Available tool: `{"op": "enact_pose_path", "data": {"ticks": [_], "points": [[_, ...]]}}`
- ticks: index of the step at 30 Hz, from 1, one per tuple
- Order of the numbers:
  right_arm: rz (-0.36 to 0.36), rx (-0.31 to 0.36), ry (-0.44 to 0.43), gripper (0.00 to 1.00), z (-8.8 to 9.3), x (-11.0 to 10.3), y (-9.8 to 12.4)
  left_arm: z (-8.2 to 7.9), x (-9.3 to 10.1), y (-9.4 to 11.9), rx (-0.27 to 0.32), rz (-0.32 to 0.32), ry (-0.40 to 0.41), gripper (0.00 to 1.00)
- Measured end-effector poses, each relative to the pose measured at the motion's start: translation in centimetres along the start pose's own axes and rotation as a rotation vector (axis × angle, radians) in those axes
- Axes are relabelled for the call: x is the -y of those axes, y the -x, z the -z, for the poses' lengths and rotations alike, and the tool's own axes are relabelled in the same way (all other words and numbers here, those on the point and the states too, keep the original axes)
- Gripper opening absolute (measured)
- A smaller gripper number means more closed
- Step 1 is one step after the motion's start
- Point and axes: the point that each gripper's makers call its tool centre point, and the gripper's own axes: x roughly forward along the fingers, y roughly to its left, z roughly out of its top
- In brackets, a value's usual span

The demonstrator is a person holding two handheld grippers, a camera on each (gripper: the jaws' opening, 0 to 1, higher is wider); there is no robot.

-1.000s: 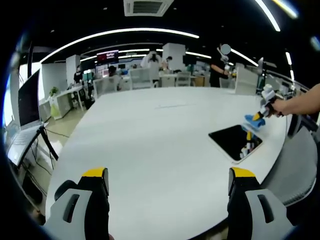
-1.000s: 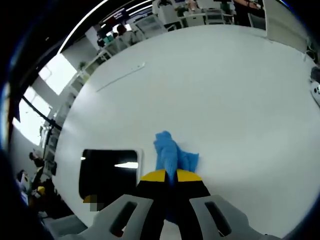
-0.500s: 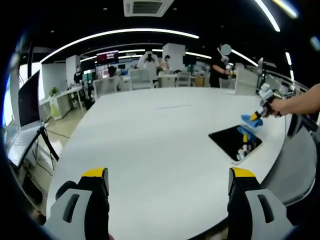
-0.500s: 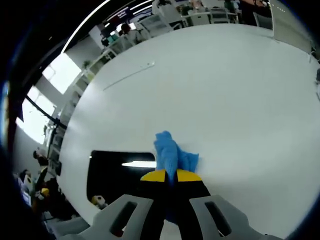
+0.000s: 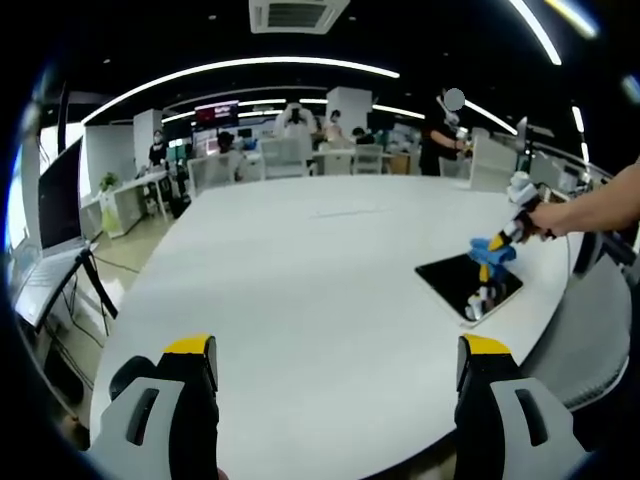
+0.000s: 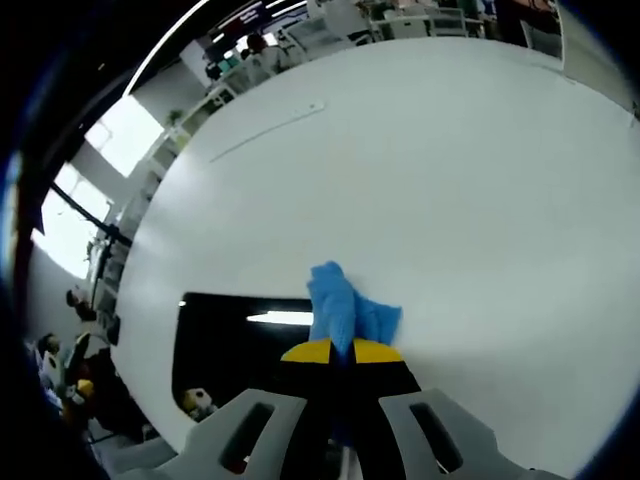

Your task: Wipe the mirror surface with the cleaning cloth until all visible marks leave the cleaned area.

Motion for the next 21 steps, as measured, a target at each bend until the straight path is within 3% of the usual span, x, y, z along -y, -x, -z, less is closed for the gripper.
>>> {"op": "enact_pose_path", "data": {"ticks": [8, 21], "points": [[0.010, -0.005, 0.000, 0.00, 0.1, -0.3, -0.3, 0.1, 0.6, -0.2, 0.004, 0.009, 0.002, 1.00], [-0.015, -0.020, 0.036, 0.00, 0.3, -3.3, -1.2, 0.3, 0.7, -0.1, 0.008, 0.015, 0.005, 1.00]]}}
